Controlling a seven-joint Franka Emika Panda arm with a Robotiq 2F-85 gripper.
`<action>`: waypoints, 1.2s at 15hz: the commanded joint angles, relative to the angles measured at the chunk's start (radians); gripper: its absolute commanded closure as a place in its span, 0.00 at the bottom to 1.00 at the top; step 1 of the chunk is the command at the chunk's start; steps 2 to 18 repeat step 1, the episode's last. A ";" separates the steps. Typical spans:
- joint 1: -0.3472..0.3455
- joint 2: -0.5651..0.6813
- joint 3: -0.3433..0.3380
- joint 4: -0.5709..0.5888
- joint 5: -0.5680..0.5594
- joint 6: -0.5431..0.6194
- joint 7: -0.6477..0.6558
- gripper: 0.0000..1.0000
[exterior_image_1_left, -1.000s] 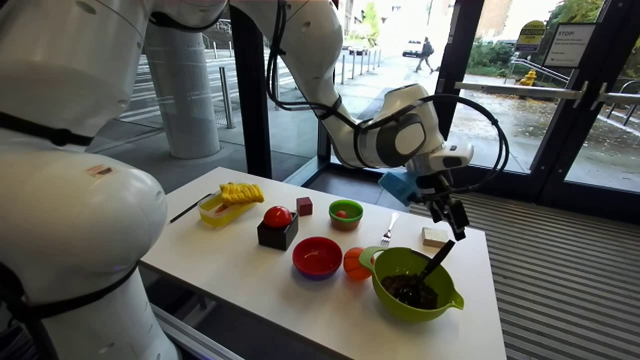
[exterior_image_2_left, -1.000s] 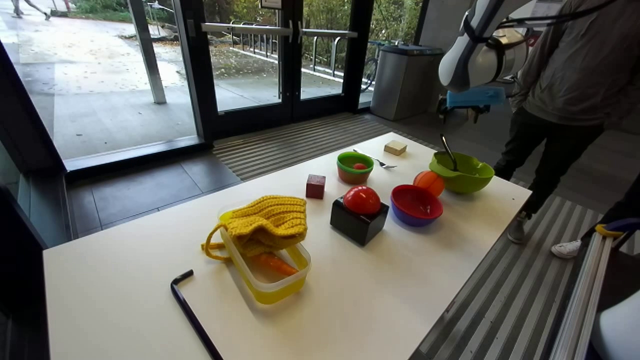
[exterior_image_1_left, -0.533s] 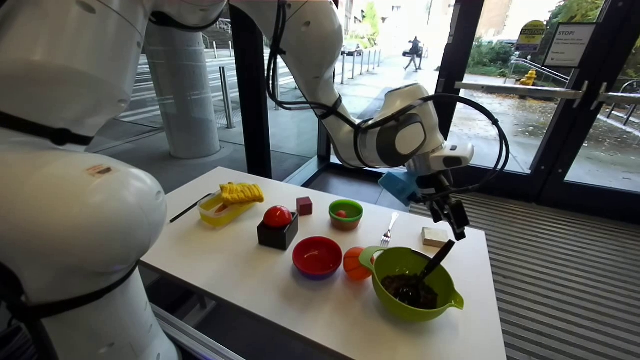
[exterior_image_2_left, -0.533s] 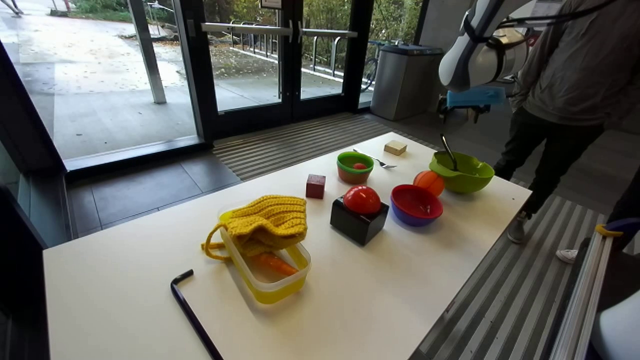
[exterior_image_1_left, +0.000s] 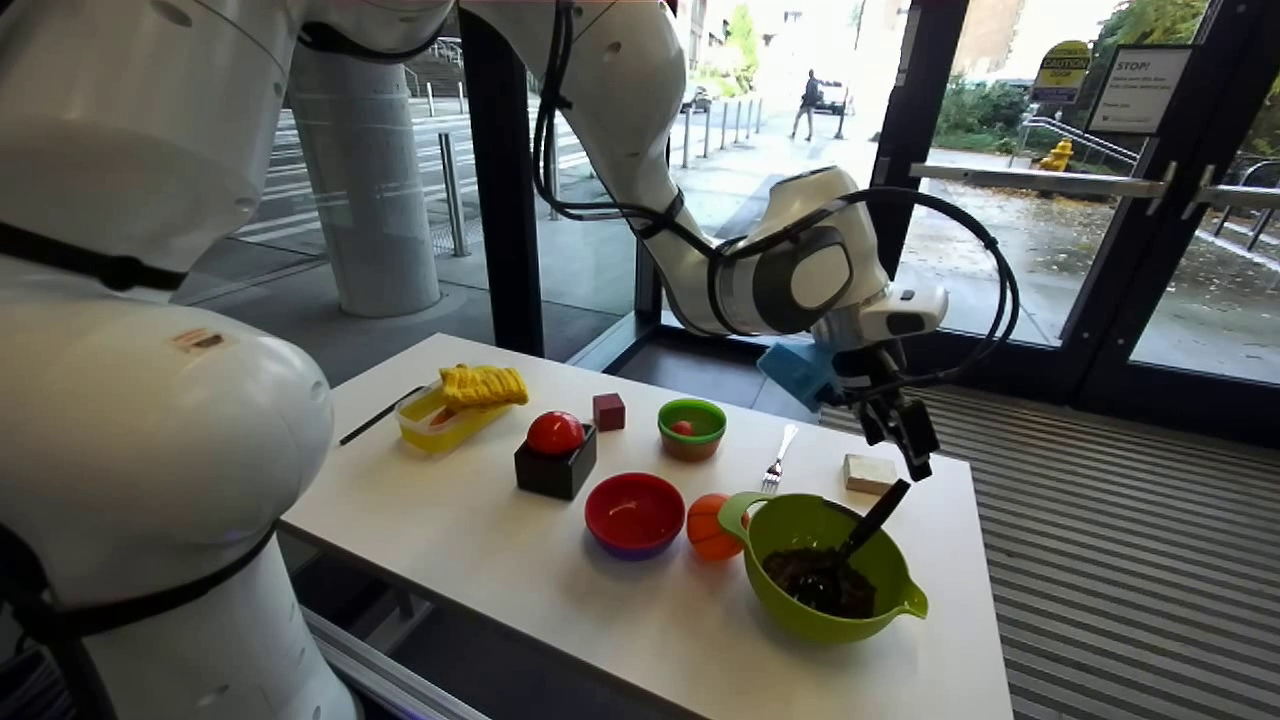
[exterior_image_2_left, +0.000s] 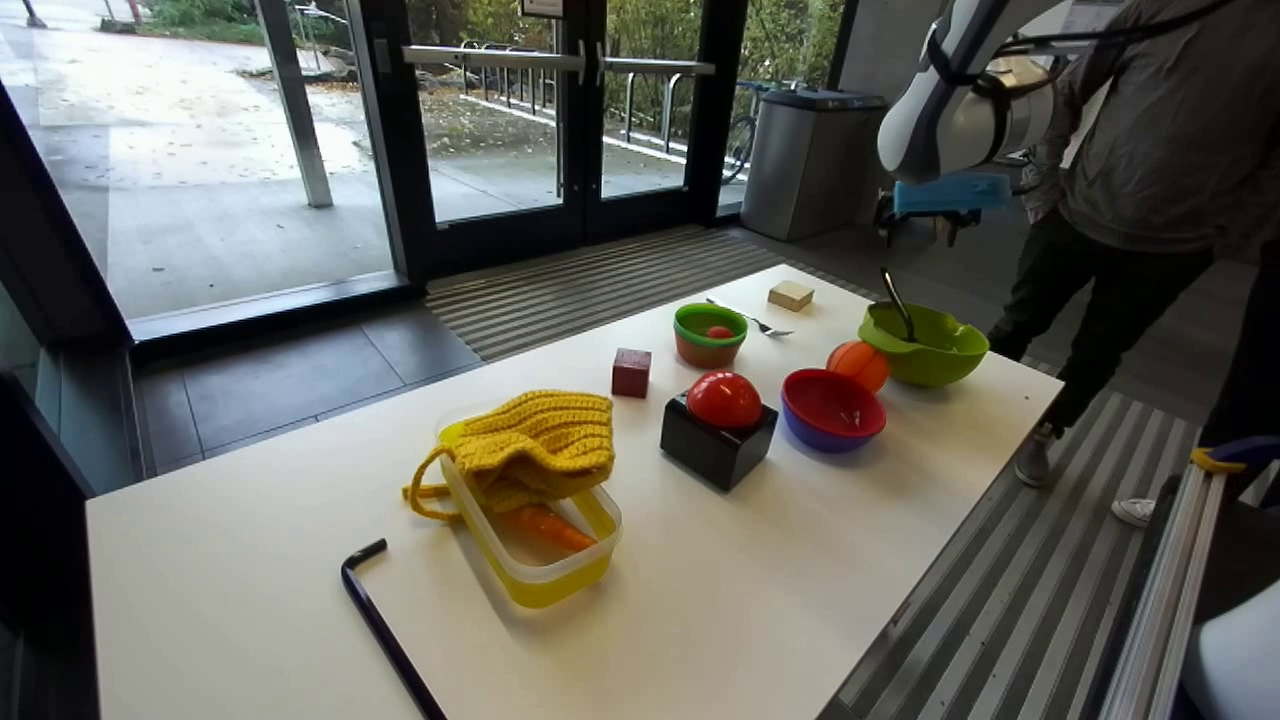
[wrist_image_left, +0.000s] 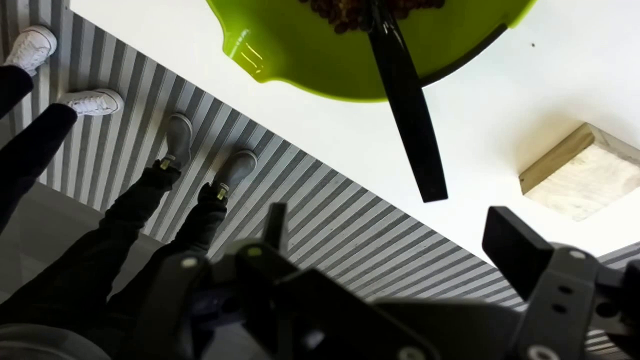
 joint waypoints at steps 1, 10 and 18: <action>-0.023 -0.009 0.019 0.003 -0.036 0.001 0.024 0.00; -0.023 -0.009 0.019 0.003 -0.036 0.001 0.024 0.00; -0.023 -0.009 0.019 0.003 -0.036 0.001 0.024 0.00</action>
